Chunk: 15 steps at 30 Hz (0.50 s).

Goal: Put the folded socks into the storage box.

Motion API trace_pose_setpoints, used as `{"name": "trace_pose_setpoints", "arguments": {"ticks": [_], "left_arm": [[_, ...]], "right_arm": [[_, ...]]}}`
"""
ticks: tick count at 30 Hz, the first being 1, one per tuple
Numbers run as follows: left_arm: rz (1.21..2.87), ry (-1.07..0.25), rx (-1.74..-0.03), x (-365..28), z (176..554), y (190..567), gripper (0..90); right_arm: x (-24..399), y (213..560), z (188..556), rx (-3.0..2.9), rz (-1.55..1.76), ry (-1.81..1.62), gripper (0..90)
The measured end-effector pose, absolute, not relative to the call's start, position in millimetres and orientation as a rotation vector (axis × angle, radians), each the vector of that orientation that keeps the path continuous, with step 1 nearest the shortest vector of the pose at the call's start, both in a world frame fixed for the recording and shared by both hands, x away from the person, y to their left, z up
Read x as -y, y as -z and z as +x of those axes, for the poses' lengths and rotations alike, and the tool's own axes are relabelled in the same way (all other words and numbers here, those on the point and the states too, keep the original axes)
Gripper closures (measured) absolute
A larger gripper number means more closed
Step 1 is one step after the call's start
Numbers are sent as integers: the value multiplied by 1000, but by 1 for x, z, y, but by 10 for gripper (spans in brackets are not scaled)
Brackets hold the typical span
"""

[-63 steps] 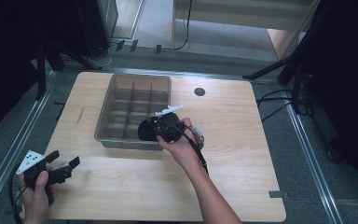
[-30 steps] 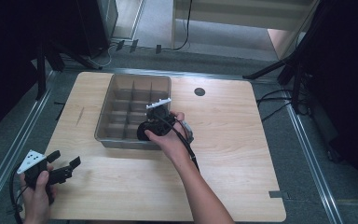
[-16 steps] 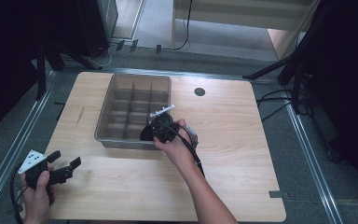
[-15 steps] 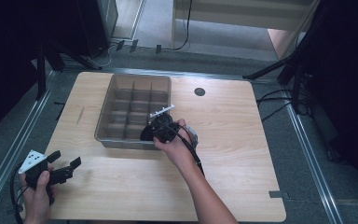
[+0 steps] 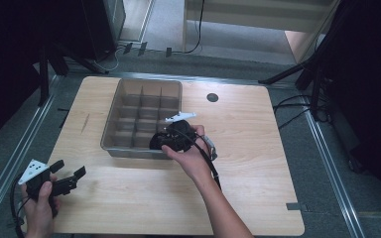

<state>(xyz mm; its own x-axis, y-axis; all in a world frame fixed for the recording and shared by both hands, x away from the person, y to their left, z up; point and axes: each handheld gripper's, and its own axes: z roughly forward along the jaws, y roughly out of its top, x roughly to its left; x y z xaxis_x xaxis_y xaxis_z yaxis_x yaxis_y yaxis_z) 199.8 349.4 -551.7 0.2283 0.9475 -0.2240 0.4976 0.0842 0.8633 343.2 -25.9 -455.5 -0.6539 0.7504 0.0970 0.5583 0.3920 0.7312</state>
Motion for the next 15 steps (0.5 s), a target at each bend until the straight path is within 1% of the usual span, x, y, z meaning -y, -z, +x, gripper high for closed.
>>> {"name": "trace_pose_setpoints", "arguments": {"ticks": [4,7,10,11,12,13,15], "left_arm": [[1549,-594,-1407,-350,200,552,95],[1544,-587,-1407,-350,200,552,95],[1545,-590,-1407,-350,200,552,95],[1546,-592,-1407,-350,200,552,95],[1544,-592,-1406,-350,200,552,95],[1546,-591,-1405,-350,200,552,95],[1545,-591,-1405,-350,200,552,95]], "right_arm": [[34,448,336,-2307,1117,-1238,285],[39,443,330,-2258,1159,-1265,135],[43,439,321,-2213,1178,-1238,83],[45,439,319,-2222,1167,-1245,80],[48,439,317,-2241,1162,-1269,53],[51,439,316,-2251,1161,-1284,0],[55,441,313,-2232,1173,-1273,0]]}}
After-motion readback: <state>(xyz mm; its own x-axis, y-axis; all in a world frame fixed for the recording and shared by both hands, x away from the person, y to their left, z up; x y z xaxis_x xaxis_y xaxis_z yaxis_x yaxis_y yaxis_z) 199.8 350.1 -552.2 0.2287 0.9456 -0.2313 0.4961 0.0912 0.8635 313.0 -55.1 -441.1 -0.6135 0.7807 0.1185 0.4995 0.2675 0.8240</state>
